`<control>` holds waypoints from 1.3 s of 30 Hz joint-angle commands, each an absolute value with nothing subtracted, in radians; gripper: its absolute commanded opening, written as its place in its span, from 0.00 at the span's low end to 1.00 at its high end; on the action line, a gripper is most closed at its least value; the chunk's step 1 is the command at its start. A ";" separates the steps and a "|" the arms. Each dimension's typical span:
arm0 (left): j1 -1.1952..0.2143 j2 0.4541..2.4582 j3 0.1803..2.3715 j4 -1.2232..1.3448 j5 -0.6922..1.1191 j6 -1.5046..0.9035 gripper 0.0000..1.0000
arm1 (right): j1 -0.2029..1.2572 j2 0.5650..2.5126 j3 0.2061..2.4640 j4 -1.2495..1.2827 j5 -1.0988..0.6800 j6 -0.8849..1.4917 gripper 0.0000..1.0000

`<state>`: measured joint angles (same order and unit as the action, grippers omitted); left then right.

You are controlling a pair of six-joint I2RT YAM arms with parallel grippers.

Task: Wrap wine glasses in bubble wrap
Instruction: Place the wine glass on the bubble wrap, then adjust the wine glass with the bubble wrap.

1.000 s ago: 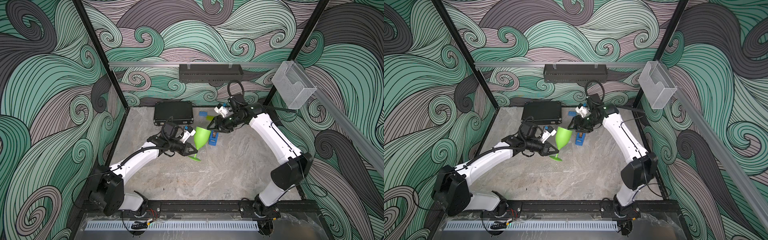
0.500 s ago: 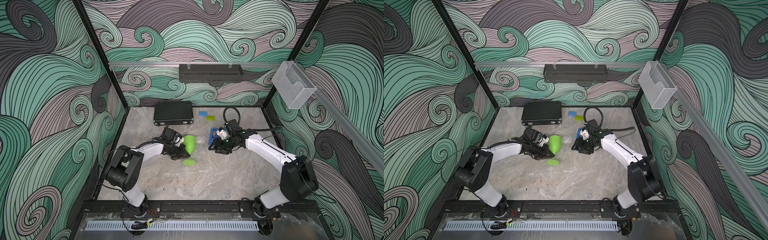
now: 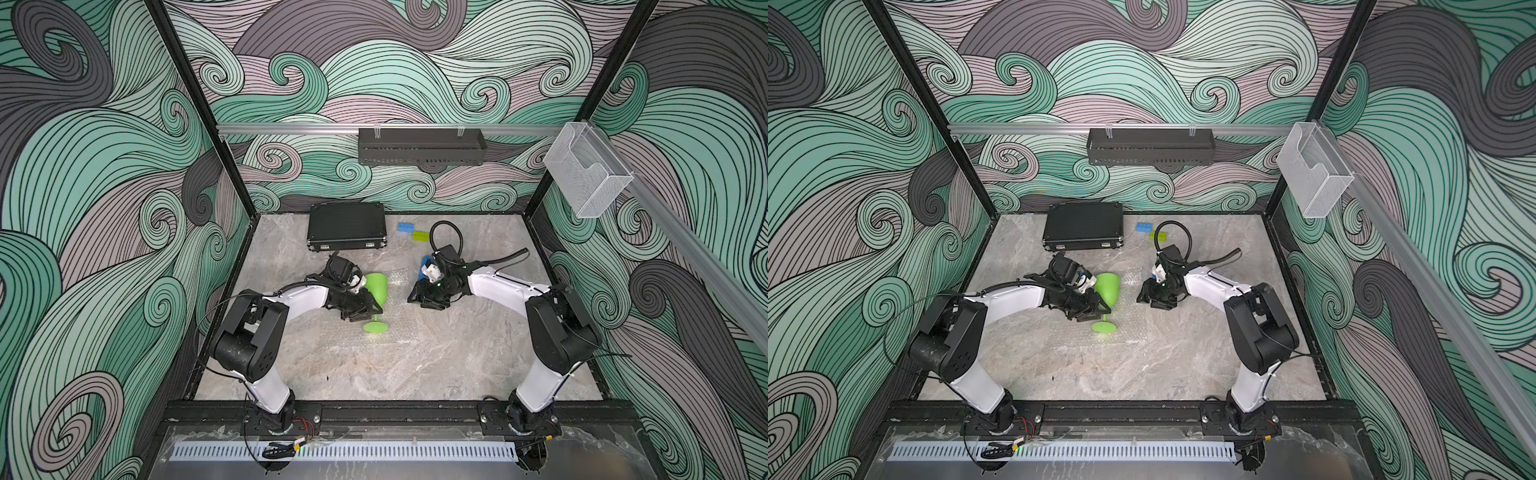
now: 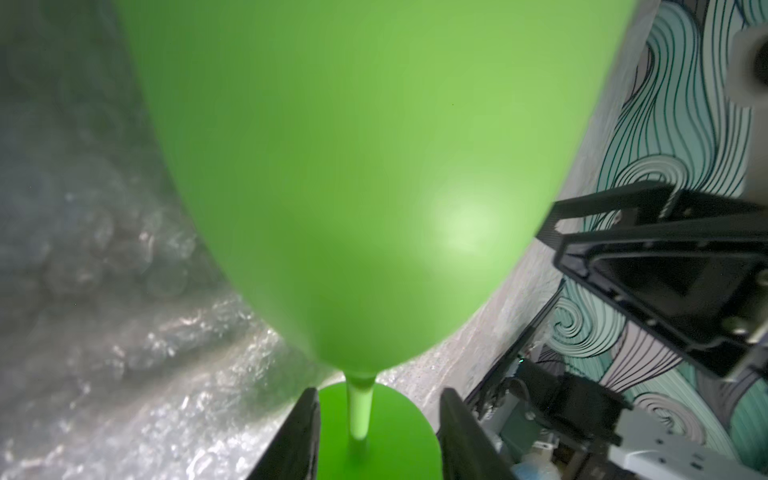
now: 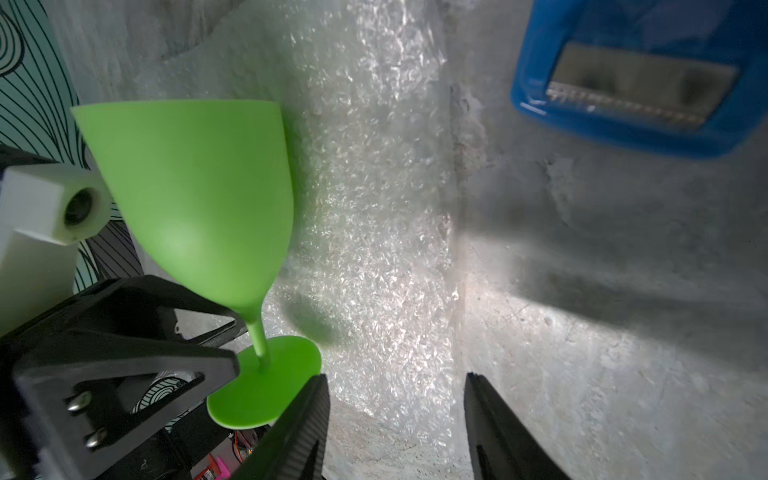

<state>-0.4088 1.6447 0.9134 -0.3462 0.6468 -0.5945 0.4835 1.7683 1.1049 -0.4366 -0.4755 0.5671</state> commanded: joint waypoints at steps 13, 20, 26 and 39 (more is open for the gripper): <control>-0.260 1.761 1.371 -0.666 0.520 -0.386 0.84 | 0.587 1.793 1.223 -0.418 -0.503 0.552 0.55; -0.224 1.687 1.221 -0.620 0.471 -0.416 0.82 | 0.706 1.898 1.323 -0.449 -0.475 0.568 0.52; -0.210 1.654 1.068 -0.532 0.434 -0.421 0.59 | 0.736 1.999 1.376 -0.477 -0.464 0.577 0.46; -0.199 1.830 1.109 -0.529 0.418 -0.424 0.34 | 0.742 2.048 1.401 -0.504 -0.463 0.590 0.20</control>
<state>-0.2043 1.8122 1.0695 -0.5293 0.4335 -0.4229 0.7376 2.0426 1.3960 -0.4671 -0.4778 0.5877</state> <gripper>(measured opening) 0.342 0.217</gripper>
